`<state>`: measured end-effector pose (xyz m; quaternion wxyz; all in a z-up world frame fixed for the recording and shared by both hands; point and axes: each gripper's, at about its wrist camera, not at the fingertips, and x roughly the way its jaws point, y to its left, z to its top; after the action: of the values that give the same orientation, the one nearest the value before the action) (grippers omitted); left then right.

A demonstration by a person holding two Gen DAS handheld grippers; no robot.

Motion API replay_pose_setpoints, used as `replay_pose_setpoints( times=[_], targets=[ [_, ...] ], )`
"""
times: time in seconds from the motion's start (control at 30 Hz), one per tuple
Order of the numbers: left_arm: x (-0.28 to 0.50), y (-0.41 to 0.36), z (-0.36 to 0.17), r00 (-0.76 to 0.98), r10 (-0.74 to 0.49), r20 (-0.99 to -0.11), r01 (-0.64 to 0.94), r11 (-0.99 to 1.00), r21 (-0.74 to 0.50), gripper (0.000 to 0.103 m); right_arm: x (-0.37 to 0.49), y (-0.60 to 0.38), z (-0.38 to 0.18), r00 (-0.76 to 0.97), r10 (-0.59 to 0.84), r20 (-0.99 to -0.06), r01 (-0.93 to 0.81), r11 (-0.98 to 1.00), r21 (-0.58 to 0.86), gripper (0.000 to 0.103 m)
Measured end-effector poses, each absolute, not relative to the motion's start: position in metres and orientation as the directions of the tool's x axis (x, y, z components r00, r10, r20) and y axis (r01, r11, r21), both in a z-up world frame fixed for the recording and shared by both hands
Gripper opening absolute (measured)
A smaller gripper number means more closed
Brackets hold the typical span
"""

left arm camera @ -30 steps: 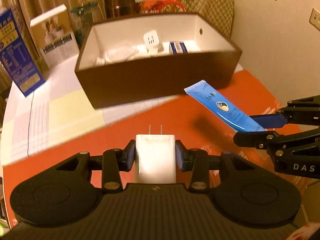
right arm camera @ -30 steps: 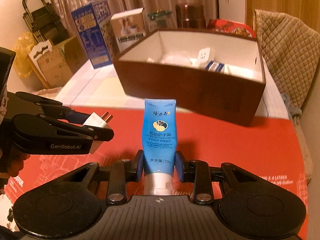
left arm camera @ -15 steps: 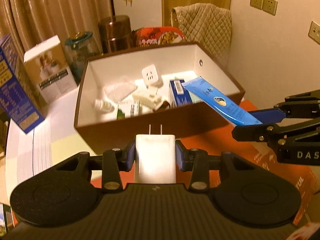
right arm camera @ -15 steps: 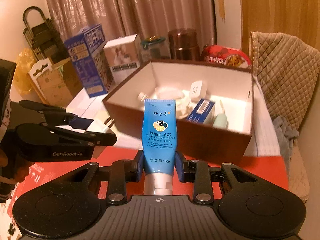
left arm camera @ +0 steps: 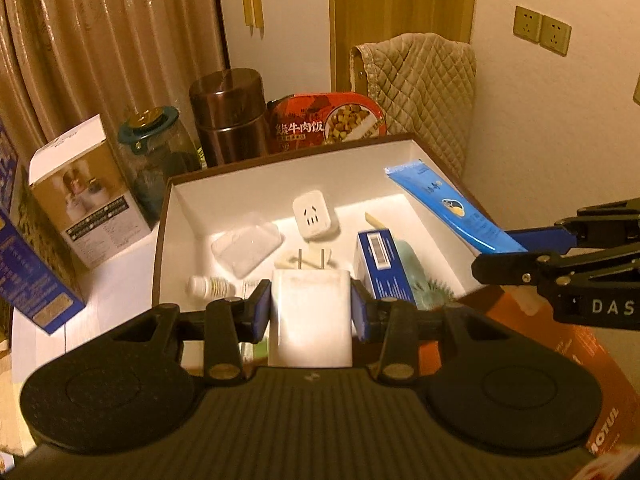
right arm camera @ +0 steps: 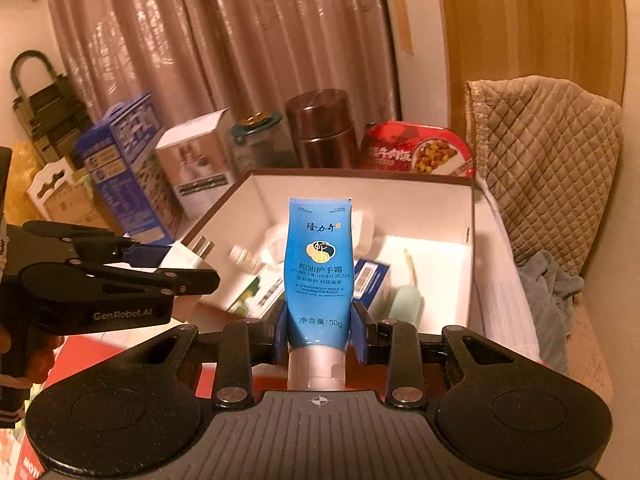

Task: Organize rigid objects
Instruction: 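Lower and release the blue tube with the right tool while the left tool releases the charger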

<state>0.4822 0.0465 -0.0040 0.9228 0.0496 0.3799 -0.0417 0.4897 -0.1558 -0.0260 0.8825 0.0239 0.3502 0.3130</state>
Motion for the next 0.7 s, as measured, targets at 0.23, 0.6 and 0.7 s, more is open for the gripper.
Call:
replay_pose_setpoints(
  times=[0.23,0.6,0.7],
  targets=[
    [0.520,0.051,-0.012,0.691,-0.042,-0.721,0.123,0.991,0.060,0.036,0.528,-0.151,-0.034,0.573,0.534,-0.622,-0.485,0.833,0.267,0.029],
    [0.568,0.052,-0.038,0.651,-0.038,-0.758,0.134,0.989,0.065,0.036,0.582,-0.142,-0.067,0.543,0.466,-0.699,-0.406,0.874,0.267,0.029],
    [0.578,0.049,-0.046,0.637,-0.043,-0.769,0.142,0.988,0.062,0.036,0.592,-0.140,-0.076,0.535,0.440,-0.721,-0.384,0.887,0.256,0.029]
  ],
)
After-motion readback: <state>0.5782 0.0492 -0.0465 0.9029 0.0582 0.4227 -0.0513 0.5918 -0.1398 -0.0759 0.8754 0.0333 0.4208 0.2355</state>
